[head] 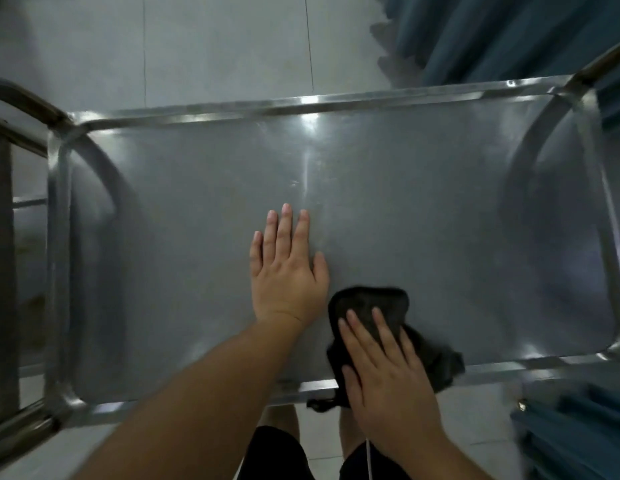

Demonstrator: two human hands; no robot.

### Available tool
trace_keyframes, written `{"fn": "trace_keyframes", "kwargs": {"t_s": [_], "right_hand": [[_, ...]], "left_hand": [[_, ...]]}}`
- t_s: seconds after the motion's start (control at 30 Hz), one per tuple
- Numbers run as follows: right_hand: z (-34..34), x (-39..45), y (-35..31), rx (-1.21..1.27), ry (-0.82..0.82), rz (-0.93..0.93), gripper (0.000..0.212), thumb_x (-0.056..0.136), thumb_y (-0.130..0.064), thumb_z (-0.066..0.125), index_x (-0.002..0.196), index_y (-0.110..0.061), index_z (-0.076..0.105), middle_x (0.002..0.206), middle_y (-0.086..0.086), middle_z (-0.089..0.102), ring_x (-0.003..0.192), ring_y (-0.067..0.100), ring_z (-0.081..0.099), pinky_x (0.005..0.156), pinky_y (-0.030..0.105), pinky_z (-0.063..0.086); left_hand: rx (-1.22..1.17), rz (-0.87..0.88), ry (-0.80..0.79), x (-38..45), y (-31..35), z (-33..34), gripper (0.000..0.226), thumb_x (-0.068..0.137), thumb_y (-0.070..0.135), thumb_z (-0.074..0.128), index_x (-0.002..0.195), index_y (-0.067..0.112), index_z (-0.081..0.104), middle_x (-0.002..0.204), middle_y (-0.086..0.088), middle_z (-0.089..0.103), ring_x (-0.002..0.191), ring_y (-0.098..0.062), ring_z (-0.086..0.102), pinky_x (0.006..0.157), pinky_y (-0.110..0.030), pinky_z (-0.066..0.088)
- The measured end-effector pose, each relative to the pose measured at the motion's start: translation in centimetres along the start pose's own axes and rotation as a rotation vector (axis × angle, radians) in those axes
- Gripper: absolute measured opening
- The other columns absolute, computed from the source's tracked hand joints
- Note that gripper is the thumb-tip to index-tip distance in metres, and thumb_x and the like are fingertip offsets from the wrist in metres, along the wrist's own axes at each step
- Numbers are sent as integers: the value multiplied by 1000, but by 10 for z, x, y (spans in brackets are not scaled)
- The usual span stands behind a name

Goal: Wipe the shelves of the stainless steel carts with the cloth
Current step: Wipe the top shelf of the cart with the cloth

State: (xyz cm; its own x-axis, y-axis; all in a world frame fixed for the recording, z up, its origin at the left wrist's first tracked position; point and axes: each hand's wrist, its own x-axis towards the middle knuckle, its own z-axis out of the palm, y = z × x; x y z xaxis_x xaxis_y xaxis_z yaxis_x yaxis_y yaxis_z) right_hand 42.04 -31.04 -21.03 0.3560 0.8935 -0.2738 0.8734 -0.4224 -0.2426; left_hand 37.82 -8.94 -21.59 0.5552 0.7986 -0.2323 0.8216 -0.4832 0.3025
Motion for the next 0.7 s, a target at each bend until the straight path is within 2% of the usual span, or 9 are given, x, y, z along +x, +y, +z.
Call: {"fn": "trace_keyframes", "kwargs": {"t_s": [0.1,0.2,0.3,0.37,0.5,0.7], "right_hand": [[-1,-18,-9,-21,-50,19,65,104,-45,41,166,-29,29,174,-12,21,162,21,17,122,53,25],[-8,-14,-14,-48,-66,37,66,101,-44,43,164,-28,33,172,-12,25,161,21,19,122,53,26],[-9,-8,-16,-58,-72,56,64,102,-44,42,164,-28,34,172,-13,26,161,20,19,122,52,25],[-8,-6,-16,-61,-73,68,64,103,-44,40,164,-28,33,172,-13,25,161,20,17,122,53,25],[-9,24,-20,-68,-55,42,64,104,-41,39,166,-28,29,173,-12,23,162,21,16,122,55,29],[-32,162,-31,-111,60,41,62,105,-42,36,165,-30,31,171,-10,28,160,23,21,123,53,26]], "left_hand": [[-87,30,-62,0,-4,-15,71,105,43,41,170,33,14,178,7,1,163,-11,-12,130,-35,-12],[-215,109,-66,0,-23,-34,62,105,27,55,165,24,37,176,2,22,163,-15,10,132,-34,1],[-106,99,75,-8,-63,-44,58,101,28,54,159,20,48,169,-1,38,159,-20,30,131,-40,13],[-15,44,133,-16,-91,-45,63,101,34,49,162,21,43,171,-2,35,160,-21,28,131,-44,15],[102,118,167,-23,-120,-26,63,106,39,40,166,20,35,174,-4,28,162,-21,21,131,-46,17],[115,135,222,-19,-129,-5,67,104,43,39,167,23,30,175,-2,24,163,-19,17,132,-44,10]]}}
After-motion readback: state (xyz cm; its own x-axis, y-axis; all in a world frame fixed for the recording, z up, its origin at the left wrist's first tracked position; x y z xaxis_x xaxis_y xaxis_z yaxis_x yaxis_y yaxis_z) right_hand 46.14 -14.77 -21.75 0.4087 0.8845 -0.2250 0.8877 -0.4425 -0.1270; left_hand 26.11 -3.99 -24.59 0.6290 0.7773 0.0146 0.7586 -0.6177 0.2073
